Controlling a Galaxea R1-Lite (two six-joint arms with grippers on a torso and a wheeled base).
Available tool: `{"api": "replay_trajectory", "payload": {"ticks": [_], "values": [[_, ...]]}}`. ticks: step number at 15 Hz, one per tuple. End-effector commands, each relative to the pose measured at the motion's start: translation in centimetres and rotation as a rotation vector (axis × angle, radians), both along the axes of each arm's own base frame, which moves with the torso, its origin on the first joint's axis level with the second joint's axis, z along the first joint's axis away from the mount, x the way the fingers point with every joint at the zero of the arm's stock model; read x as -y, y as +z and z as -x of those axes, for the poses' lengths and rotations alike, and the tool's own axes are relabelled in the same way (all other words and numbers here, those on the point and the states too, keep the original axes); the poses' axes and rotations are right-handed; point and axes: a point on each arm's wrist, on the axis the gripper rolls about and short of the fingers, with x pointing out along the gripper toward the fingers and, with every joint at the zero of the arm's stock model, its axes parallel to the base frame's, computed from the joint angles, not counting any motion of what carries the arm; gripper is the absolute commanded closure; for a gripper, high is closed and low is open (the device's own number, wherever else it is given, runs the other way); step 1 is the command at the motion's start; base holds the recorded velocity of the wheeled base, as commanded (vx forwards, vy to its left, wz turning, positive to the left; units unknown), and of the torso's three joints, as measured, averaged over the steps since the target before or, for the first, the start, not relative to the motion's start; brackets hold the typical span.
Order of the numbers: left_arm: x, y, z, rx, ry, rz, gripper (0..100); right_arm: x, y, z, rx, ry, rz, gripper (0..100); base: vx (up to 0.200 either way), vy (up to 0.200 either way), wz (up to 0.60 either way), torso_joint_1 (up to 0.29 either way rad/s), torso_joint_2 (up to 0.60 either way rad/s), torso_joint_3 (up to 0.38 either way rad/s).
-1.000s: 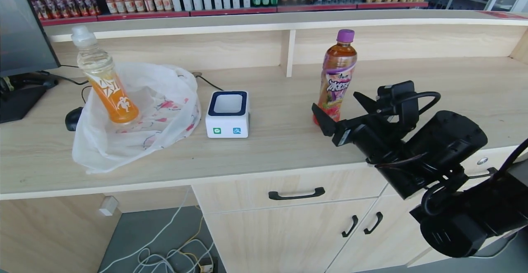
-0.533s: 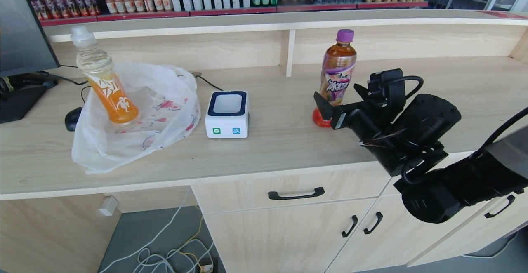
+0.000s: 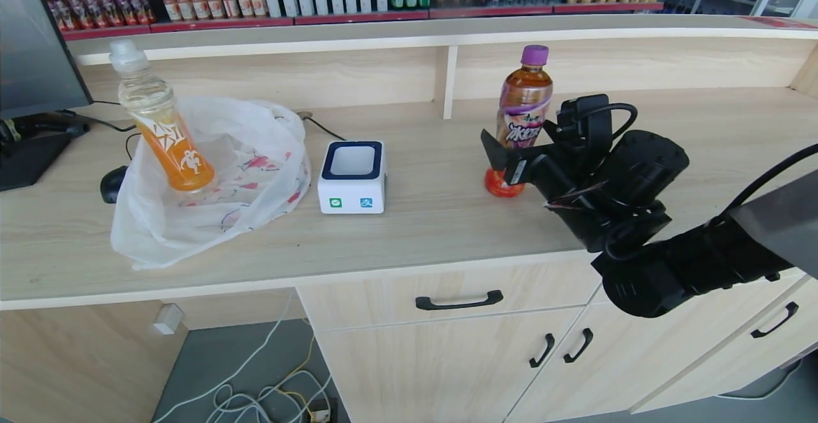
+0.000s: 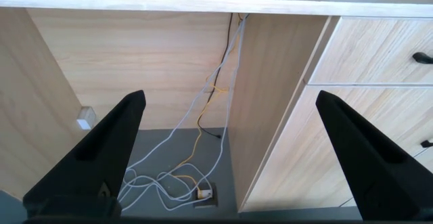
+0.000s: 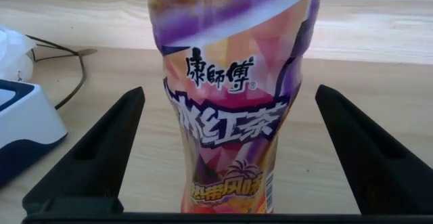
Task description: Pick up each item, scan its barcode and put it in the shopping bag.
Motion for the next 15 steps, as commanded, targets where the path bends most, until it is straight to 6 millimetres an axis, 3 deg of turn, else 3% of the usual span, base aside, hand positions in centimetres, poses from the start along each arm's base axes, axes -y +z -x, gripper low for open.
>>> {"api": "replay_trajectory", "payload": {"ticks": [1,9,15], "values": [[0.0,0.0,0.0,-0.001,0.000,0.000,0,-0.3,0.1,-0.7,0.005,0.001,-0.002,0,0.000,0.000,0.00,0.000,0.00,0.000],[0.0,0.0,0.0,0.000,0.000,0.000,0,-0.4,1.2,-2.6,0.002,-0.010,-0.020,0,0.000,0.000,0.00,0.000,0.00,0.000],[0.0,0.0,0.0,-0.003,0.000,0.000,0,-0.4,1.0,-2.9,0.001,-0.013,-0.019,0,0.000,0.000,0.00,0.000,0.00,0.000]]}}
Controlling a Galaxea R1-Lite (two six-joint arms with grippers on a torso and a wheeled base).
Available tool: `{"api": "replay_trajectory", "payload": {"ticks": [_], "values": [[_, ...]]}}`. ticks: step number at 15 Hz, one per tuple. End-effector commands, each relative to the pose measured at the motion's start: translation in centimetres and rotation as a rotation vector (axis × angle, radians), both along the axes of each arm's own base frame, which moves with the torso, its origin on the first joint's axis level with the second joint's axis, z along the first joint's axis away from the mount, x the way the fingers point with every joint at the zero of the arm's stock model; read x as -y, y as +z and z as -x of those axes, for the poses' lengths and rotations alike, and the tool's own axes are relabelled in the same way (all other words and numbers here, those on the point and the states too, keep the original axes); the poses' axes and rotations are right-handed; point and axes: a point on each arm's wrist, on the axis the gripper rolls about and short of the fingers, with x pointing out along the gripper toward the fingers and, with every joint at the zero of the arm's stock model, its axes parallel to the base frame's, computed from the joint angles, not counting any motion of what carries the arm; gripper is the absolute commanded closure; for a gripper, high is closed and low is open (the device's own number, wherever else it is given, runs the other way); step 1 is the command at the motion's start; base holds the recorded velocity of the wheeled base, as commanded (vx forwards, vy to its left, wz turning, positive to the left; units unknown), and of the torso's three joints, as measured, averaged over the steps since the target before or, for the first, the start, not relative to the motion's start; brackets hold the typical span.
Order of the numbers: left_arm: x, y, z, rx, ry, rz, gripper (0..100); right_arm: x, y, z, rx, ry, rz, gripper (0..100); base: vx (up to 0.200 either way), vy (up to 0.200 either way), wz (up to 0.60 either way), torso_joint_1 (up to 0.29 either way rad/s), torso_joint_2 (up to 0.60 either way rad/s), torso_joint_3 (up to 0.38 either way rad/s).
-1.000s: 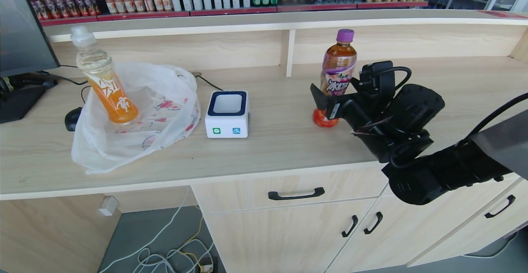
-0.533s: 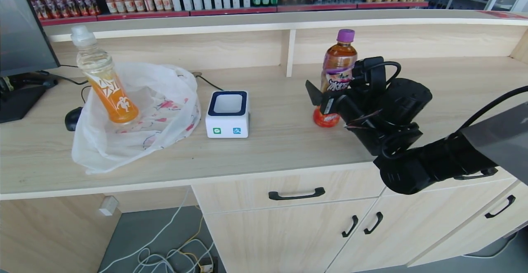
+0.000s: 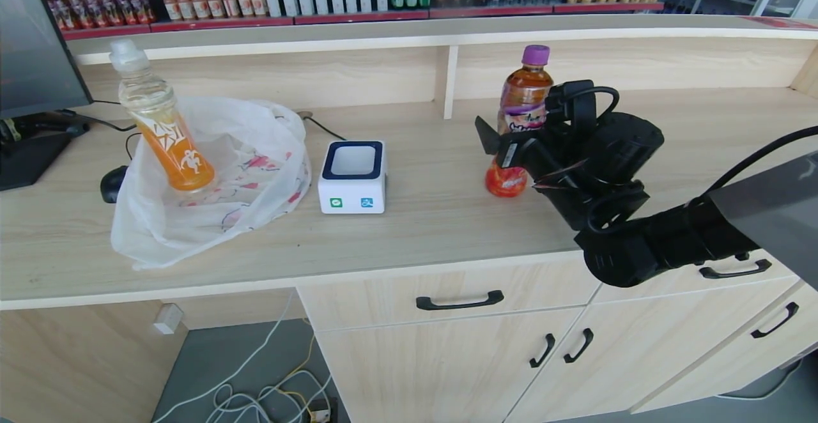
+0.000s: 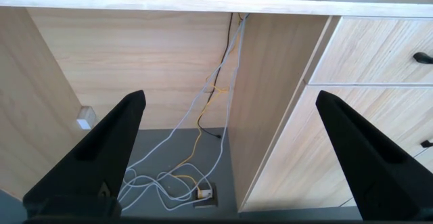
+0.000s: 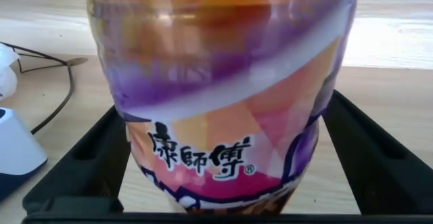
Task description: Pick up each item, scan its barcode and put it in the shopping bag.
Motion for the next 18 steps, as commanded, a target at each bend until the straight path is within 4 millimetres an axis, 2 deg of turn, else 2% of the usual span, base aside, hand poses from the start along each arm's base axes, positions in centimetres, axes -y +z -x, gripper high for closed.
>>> {"api": "replay_trajectory", "payload": {"ticks": [1,2,3,13,18], "values": [[0.0,0.0,0.0,-0.001,0.000,0.001,0,0.0,-0.1,0.0,-0.001,0.000,-0.001,0,0.000,0.000,0.00,0.000,0.00,0.000],[0.0,0.0,0.0,-0.001,0.000,0.001,0,0.0,-0.1,0.0,-0.002,0.000,0.001,0,0.000,0.000,0.00,0.000,0.00,0.000],[0.0,0.0,0.0,-0.003,0.000,0.001,0,0.2,0.0,-0.1,0.002,-0.005,-0.001,100,0.000,0.000,0.00,0.000,0.00,0.000],[0.0,0.0,0.0,-0.003,0.000,0.001,0,1.0,1.2,0.0,0.032,-0.018,-0.024,100,0.000,0.000,0.00,0.000,0.00,0.000],[0.0,0.0,0.0,-0.003,0.000,0.001,0,1.4,3.2,1.5,0.074,0.002,-0.029,100,0.000,0.000,0.00,0.000,0.00,0.000]]}}
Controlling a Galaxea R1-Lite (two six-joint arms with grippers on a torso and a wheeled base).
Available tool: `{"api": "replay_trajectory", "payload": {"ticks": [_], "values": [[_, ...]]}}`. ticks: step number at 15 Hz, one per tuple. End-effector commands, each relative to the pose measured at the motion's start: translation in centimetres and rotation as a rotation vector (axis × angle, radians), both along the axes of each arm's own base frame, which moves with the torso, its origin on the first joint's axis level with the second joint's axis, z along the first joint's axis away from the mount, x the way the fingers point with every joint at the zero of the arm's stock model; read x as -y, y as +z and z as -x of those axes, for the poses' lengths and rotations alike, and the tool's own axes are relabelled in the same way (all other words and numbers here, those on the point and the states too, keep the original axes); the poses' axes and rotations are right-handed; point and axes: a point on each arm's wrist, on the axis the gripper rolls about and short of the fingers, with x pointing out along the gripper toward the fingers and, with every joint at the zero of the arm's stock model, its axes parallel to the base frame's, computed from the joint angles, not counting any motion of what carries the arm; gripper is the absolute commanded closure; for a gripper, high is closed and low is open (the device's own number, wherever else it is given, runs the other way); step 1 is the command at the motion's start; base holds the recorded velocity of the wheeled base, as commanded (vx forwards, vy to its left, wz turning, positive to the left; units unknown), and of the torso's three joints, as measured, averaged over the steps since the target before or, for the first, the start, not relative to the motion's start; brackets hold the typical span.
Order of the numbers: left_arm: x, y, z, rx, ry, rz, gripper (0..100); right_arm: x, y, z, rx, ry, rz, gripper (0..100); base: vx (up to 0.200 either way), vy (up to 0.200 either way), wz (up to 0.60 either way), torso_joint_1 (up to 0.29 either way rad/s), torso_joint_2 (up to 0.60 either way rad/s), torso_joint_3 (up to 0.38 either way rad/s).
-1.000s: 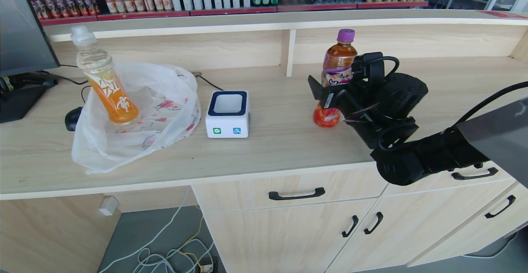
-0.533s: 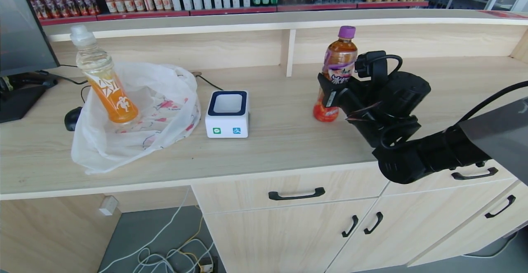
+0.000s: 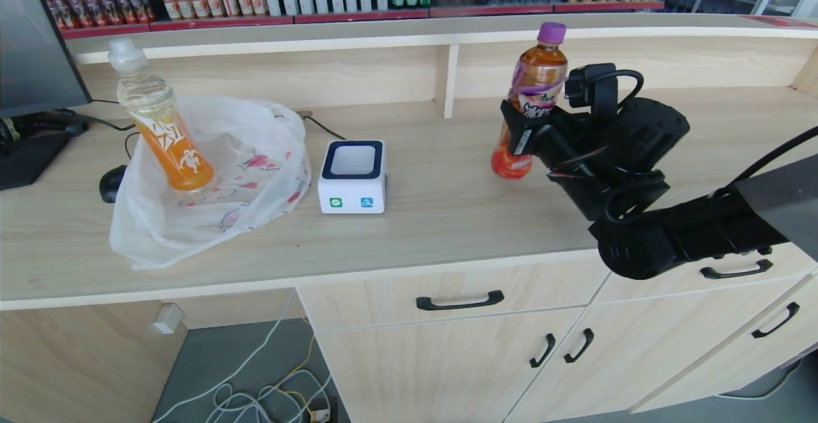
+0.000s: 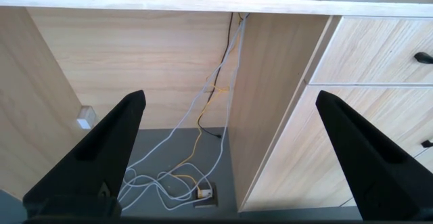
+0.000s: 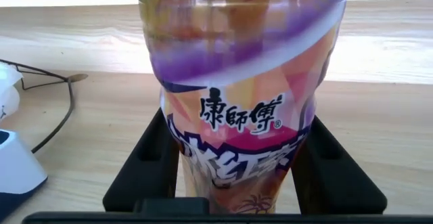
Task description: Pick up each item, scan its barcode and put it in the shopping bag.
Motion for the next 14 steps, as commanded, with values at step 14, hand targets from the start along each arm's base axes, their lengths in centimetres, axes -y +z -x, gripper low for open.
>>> {"api": "replay_trajectory", "payload": {"ticks": [14], "values": [[0.0,0.0,0.0,-0.001,0.000,0.000,0,3.2,1.5,13.2,0.070,0.041,0.051,100,0.000,0.000,0.00,0.000,0.00,0.000]]}}
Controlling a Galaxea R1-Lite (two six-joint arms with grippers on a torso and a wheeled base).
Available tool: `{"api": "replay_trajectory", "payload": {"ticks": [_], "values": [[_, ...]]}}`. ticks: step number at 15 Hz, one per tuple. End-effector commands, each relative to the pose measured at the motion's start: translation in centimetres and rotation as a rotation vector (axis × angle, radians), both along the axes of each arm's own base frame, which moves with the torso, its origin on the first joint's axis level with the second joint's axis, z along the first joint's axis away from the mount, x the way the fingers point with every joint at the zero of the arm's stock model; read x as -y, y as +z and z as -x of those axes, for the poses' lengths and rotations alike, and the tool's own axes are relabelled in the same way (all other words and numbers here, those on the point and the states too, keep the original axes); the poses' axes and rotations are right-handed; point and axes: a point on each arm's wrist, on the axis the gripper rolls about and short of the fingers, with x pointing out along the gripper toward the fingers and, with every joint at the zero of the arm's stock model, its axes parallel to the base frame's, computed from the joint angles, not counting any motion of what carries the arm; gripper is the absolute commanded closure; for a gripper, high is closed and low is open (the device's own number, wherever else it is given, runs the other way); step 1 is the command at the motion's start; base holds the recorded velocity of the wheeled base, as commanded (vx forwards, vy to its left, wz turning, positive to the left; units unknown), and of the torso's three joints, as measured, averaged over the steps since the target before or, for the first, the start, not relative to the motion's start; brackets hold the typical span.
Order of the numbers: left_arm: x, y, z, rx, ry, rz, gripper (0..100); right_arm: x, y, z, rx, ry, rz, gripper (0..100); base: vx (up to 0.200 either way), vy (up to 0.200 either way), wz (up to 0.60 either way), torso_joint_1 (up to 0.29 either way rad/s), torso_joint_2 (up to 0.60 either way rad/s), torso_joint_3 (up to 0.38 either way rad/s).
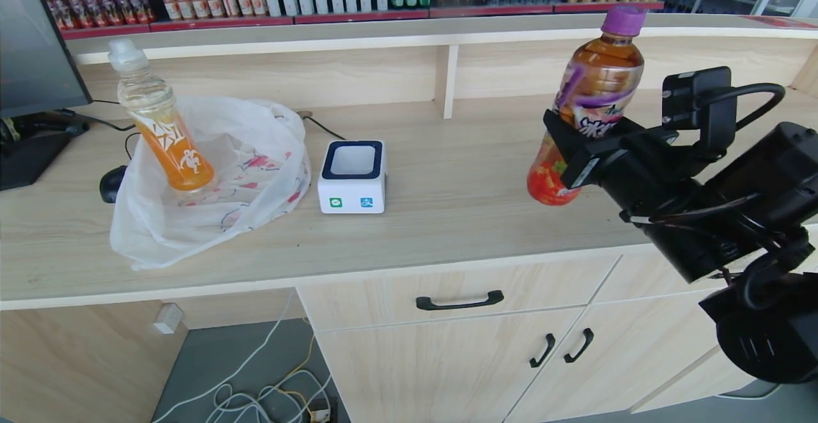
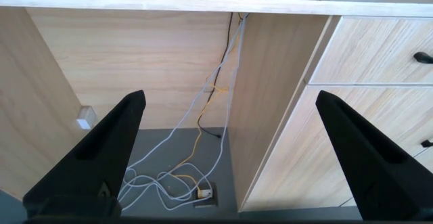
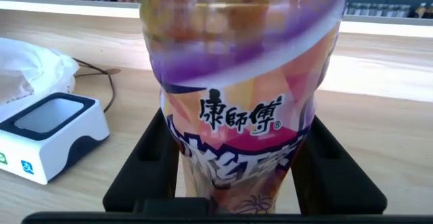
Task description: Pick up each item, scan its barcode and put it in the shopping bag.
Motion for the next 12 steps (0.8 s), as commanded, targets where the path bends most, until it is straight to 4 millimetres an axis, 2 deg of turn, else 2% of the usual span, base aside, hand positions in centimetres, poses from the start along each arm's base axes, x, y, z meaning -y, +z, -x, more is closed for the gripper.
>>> {"api": "replay_trajectory", "payload": {"ticks": [1,3,5,7,12], "values": [[0.0,0.0,0.0,-0.001,0.000,0.000,0,0.7,1.1,2.8,0.026,0.026,-0.012,100,0.000,0.000,0.00,0.000,0.00,0.000],[0.0,0.0,0.0,-0.001,0.000,0.000,0,1.3,0.4,5.0,0.003,0.034,0.014,100,0.000,0.000,0.00,0.000,0.00,0.000],[0.0,0.0,0.0,-0.001,0.000,0.000,0,1.4,-1.7,8.0,-0.066,0.097,0.053,100,0.000,0.000,0.00,0.000,0.00,0.000],[0.0,0.0,0.0,-0.001,0.000,0.000,0,1.2,-2.5,10.1,-0.085,0.150,0.080,100,0.000,0.000,0.00,0.000,0.00,0.000],[0.0,0.0,0.0,-0.002,0.000,0.000,0,1.6,-1.7,10.8,-0.032,0.133,0.100,100,0.000,0.000,0.00,0.000,0.00,0.000]]}}
